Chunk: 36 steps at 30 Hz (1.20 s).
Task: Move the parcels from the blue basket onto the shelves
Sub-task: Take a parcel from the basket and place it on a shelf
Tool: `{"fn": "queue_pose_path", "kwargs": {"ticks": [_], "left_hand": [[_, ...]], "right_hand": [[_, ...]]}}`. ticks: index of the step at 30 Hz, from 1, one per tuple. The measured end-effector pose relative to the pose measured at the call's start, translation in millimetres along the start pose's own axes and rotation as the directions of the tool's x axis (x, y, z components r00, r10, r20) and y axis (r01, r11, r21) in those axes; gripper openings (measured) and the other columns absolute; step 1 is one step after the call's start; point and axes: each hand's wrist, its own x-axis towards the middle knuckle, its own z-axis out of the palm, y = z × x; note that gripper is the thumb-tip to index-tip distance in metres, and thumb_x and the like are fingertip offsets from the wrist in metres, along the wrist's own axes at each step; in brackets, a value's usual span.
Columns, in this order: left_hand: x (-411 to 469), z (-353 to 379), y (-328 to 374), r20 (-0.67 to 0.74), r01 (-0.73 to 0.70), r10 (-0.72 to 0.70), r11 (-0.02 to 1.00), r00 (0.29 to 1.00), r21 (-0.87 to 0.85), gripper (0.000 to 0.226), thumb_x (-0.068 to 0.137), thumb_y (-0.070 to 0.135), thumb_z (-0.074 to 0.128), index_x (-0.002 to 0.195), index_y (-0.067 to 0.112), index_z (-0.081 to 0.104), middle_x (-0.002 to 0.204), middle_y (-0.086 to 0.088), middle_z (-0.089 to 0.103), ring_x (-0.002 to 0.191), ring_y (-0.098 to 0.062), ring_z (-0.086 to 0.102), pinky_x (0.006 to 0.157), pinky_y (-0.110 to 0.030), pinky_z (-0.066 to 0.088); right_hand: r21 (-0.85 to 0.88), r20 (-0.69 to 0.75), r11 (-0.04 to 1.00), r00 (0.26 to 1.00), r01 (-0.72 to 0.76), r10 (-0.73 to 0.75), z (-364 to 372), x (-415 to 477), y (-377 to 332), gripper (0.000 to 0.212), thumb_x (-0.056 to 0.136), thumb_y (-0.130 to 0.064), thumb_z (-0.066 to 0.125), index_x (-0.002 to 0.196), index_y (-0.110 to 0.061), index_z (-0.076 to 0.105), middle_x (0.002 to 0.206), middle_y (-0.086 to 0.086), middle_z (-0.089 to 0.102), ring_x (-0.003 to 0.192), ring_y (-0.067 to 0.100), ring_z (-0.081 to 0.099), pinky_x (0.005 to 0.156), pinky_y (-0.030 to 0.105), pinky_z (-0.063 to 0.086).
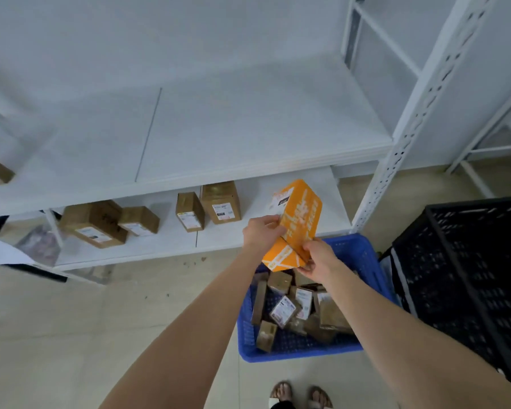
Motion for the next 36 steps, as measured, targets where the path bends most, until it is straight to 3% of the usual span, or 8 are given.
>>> {"fn": "queue_pose_path", "kwargs": {"ticks": [7,16,19,23,28,30,34,36], "left_hand": [[-43,-10,36,0.083,-0.185,0.177,0.978,0.981,0.101,0.038,0.076,0.029,0.074,0.112,0.034,0.063,0.112,0.003,0.064,0.105,-0.018,0.059,0.088,-0.032,0.050],[-70,-32,64,0.077,-0.254,0.248,0.963,0.966,0.091,0.045,0.083,0.022,0.067,0.126,0.025,0.057,0.121,0.002,0.059,0.108,-0.015,0.053,0.088,-0.026,0.042],[-76,-33,72,0.064,-0.256,0.250,0.961,0.966,0.107,0.044,0.086,0.025,0.062,0.129,0.023,0.054,0.126,0.000,0.058,0.116,-0.019,0.052,0.093,-0.031,0.042],[-79,-36,76,0.068,-0.225,0.220,0.970,0.973,0.090,0.039,0.093,0.030,0.054,0.131,0.019,0.054,0.130,-0.001,0.056,0.117,-0.018,0.051,0.090,-0.027,0.039],[-64,-67,76,-0.149,-0.099,0.074,0.980,0.986,-0.170,0.063,0.091,0.031,0.061,0.144,0.015,0.031,0.138,-0.010,0.050,0.120,-0.027,0.052,0.098,-0.040,0.045],[-59,-84,75,-0.212,-0.059,0.005,0.966,0.977,-0.253,0.079,0.087,0.038,0.066,0.149,0.018,0.021,0.146,-0.012,0.040,0.129,-0.032,0.044,0.104,-0.043,0.039],[-50,-109,76,-0.231,-0.049,-0.037,0.933,0.972,-0.356,0.087,0.085,0.045,0.065,0.152,0.023,0.014,0.152,-0.008,0.031,0.136,-0.031,0.034,0.106,-0.048,0.032],[-49,-117,79,-0.196,0.000,-0.102,0.887,0.975,-0.462,0.078,0.083,0.047,0.066,0.147,0.024,0.027,0.137,-0.006,0.049,0.120,-0.029,0.048,0.096,-0.048,0.038]], "right_hand": [[0.000,0.172,0.998,0.984,0.055,-0.054,-12,-51,-26,0.070,0.071,-0.055,0.077,0.122,-0.017,0.049,0.117,0.010,0.059,0.111,0.035,0.058,0.099,0.054,0.045],[-0.135,0.264,0.979,0.958,0.150,-0.110,-4,-91,-52,0.101,0.064,-0.067,0.075,0.144,-0.021,0.034,0.140,0.014,0.050,0.127,0.041,0.047,0.104,0.067,0.029],[-0.175,0.235,0.972,0.965,0.158,-0.115,2,-92,-56,0.128,0.037,-0.071,0.084,0.144,-0.024,0.030,0.133,0.013,0.056,0.119,0.039,0.053,0.097,0.066,0.035],[-0.182,0.209,0.965,0.966,0.190,-0.151,-5,-101,-59,0.087,0.067,-0.053,0.079,0.137,-0.020,0.038,0.115,0.012,0.062,0.094,0.032,0.060,0.070,0.044,0.048],[-0.223,0.301,0.948,0.941,0.227,-0.155,-25,-107,-77,0.050,0.080,-0.045,0.070,0.117,-0.017,0.052,0.104,0.015,0.063,0.094,0.033,0.060,0.090,0.049,0.049],[-0.180,0.322,0.959,0.935,0.218,-0.152,-30,-113,-86,0.035,0.083,-0.040,0.068,0.106,-0.017,0.053,0.105,0.015,0.059,0.095,0.033,0.057,0.084,0.049,0.049],[-0.156,0.360,0.963,0.920,0.220,-0.152,-33,-111,-94,0.053,0.079,-0.041,0.070,0.122,-0.017,0.050,0.119,0.016,0.057,0.106,0.034,0.058,0.073,0.047,0.052],[-0.155,0.381,0.963,0.912,0.222,-0.149,-33,-108,-94,0.058,0.079,-0.042,0.069,0.127,-0.017,0.050,0.121,0.015,0.058,0.108,0.033,0.058,0.075,0.048,0.053]]}}
